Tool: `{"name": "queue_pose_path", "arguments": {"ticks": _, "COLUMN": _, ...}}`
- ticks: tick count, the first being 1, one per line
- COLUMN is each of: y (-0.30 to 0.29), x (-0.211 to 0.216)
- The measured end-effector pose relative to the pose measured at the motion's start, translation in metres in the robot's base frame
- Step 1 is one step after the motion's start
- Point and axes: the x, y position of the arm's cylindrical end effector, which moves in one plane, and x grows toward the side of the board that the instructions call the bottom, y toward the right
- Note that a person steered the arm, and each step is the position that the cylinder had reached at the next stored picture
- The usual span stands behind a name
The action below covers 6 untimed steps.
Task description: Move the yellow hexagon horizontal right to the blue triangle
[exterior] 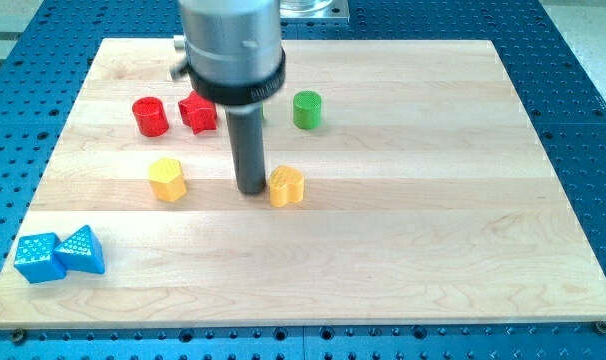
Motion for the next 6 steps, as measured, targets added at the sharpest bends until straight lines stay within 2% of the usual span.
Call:
{"name": "queue_pose_path", "arguments": {"ticks": 1, "y": -0.056, "x": -0.016}}
{"name": "queue_pose_path", "arguments": {"ticks": 2, "y": -0.096, "x": 0.052}}
{"name": "queue_pose_path", "arguments": {"ticks": 3, "y": -0.072, "x": 0.044}}
{"name": "queue_pose_path", "arguments": {"ticks": 4, "y": -0.118, "x": 0.020}}
{"name": "queue_pose_path", "arguments": {"ticks": 5, "y": -0.144, "x": 0.061}}
{"name": "queue_pose_path", "arguments": {"ticks": 6, "y": -0.096, "x": 0.077}}
